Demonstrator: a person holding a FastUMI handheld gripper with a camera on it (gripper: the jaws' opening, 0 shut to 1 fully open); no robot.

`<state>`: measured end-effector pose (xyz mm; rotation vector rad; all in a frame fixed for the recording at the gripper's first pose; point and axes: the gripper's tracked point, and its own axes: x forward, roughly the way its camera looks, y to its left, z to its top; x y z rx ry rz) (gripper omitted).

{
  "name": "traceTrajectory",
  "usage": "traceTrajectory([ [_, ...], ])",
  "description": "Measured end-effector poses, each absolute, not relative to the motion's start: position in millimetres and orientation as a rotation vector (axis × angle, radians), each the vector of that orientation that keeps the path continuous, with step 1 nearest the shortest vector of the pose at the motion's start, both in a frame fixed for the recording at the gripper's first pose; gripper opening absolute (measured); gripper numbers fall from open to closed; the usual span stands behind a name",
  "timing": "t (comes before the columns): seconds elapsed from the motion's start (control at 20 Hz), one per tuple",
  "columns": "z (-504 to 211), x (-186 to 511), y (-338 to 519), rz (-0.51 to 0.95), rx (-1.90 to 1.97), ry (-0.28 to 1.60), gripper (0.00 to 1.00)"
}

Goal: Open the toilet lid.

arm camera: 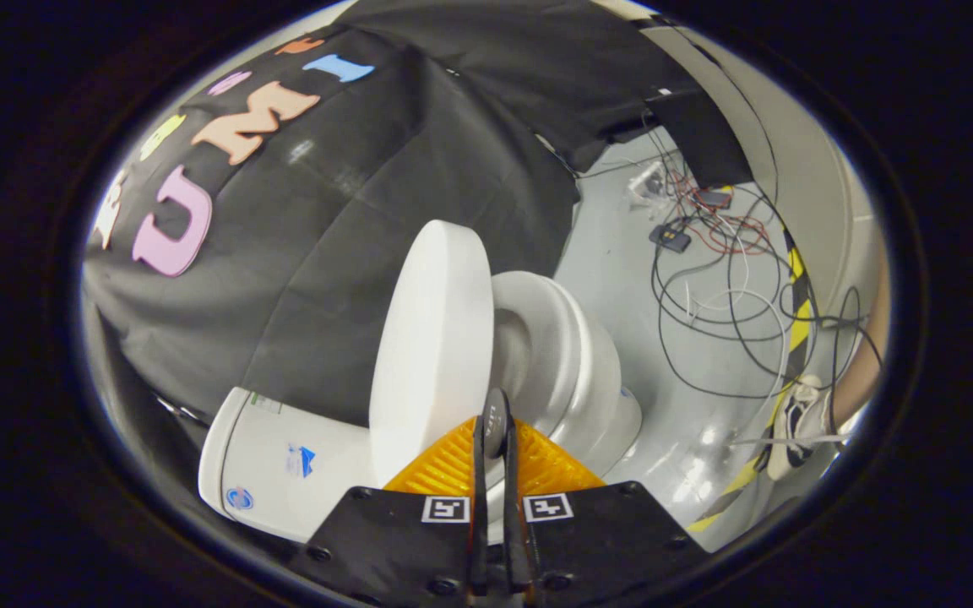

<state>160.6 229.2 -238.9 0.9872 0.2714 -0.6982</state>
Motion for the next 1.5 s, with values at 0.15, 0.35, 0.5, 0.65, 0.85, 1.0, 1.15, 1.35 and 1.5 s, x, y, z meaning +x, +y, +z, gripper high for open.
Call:
traceTrajectory([
  [0.15, -211.4, 167.8, 235.2, -0.649, 0.910, 0.236, 0.09],
  [0.35, -167.5, 182.0, 253.9, -0.545, 0.816, 0.169, 0.09],
  [0.5, -146.6, 188.4, 268.5, -0.480, 0.709, 0.165, 0.09],
  [0.65, -131.0, 195.4, 279.2, -0.432, 0.646, 0.155, 0.09],
  [0.85, -102.6, 211.5, 301.7, -0.330, 0.527, 0.143, 0.09],
  [1.0, -77.1, 228.3, 320.8, -0.267, 0.460, 0.127, 0.13],
  [1.15, -56.0, 250.4, 353.8, -0.191, 0.393, 0.120, 0.16],
  [1.35, -36.9, 279.1, 399.8, -0.082, 0.329, 0.113, 0.16],
  [1.5, -34.0, 296.0, 430.8, -0.029, 0.324, 0.105, 0.16],
])
